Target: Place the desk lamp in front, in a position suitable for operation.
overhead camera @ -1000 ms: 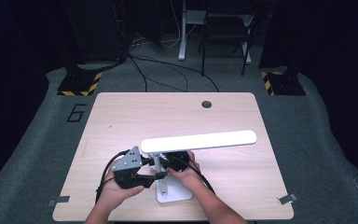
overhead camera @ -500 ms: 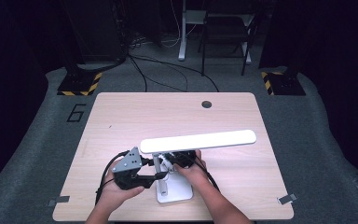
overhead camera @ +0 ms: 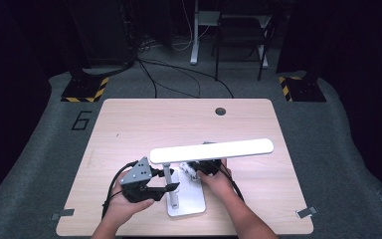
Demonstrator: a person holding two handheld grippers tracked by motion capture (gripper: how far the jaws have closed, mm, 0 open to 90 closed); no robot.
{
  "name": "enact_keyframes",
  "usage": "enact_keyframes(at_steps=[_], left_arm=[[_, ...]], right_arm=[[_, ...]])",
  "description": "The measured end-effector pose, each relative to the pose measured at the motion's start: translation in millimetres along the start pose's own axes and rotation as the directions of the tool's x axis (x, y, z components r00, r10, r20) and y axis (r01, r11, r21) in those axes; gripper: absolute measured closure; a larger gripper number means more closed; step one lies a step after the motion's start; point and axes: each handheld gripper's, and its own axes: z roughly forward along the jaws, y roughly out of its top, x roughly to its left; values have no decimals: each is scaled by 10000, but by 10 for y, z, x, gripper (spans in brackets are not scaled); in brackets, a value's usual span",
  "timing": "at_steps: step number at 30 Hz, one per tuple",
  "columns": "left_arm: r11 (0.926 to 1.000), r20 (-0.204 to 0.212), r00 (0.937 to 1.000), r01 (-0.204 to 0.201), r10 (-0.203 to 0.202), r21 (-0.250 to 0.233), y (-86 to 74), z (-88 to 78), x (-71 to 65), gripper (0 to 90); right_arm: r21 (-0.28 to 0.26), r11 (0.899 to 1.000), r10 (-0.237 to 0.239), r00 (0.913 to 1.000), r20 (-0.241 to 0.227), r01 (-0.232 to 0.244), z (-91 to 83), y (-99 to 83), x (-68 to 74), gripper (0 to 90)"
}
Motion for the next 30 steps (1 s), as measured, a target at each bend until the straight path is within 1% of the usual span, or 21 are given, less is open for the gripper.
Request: enact_keyframes(at_steps=[2,3,4,6,7,9,10,11,13,15,18,19,20,21,22,23,24,25,26,27,30], left_arm=[[10000,30,10000,5,-5,-7,-1,1,0,530],[10000,41,10000,16,-16,-10,-1,1,1,530],[10000,47,10000,24,-24,-11,-1,1,3,529],[10000,66,10000,20,-20,-10,0,3,5,529],[10000,141,9999,43,-43,-11,0,3,10,529],[10000,177,9998,31,-31,-22,-2,2,16,528],[9999,185,9998,76,-75,-77,-6,5,16,528],[9999,186,9998,89,-88,-82,-7,4,16,528],[10000,159,9999,67,-67,-39,-4,2,10,528],[9999,101,9999,62,-61,-89,-6,7,4,528],[10000,100,9999,8,-7,-52,-5,4,3,528],[10000,87,10000,-6,6,-43,-6,3,2,529],[10000,123,9999,-8,8,-15,-5,1,3,529],[10000,49,10000,25,-25,-38,-4,5,-1,529],[10000,32,10000,30,-30,-20,-2,5,-5,529],[10000,11,10000,46,-46,29,3,5,-12,530],[10000,-33,10000,54,-54,-16,2,10,-18,529],[10000,-36,10000,49,-49,-11,2,9,-18,530],[10000,-55,10000,61,-61,-16,1,8,-18,530],[10000,-50,10000,47,-47,-5,1,6,-18,530],[10000,-103,9999,18,-18,-2,1,8,-25,531]], right_arm=[[-53,9998,-173,9998,113,174,8,12,-44,712],[-31,10000,-24,9999,151,24,14,23,-35,712],[12,10000,76,9999,95,-76,19,34,-21,713],[-184,9998,-41,10000,-38,41,57,48,-3,713],[-90,10000,3,9999,-152,-4,62,54,16,713],[-271,9996,-81,9996,-265,74,108,73,57,713],[-175,9997,166,9993,-335,-171,116,85,90,712],[-215,9998,29,9992,-393,-38,138,100,99,713],[-244,9997,1,9990,-456,-12,172,131,147,712],[-232,9992,-326,9982,-507,315,217,173,184,712],[-335,9981,-544,9965,-631,523,303,242,249,711],[-255,9984,-525,9959,-731,507,340,258,278,711],[-269,9978,-625,9953,-739,606,367,268,287,710],[-166,9976,-684,9944,-801,672,397,278,298,709],[-31,9983,-585,9946,-852,585,417,285,314,709],[103,9977,-660,9938,-894,672,427,294,308,709],[48,9983,-568,9944,-895,575,459,290,304,709],[323,9980,-514,9931,-1055,550,459,295,286,710],[196,9988,-428,9937,-1040,451,479,291,277,710],[423,9980,-425,9927,-1129,475,469,296,268,710],[399,9963,-719,9930,-940,759,463,291,286,715]])
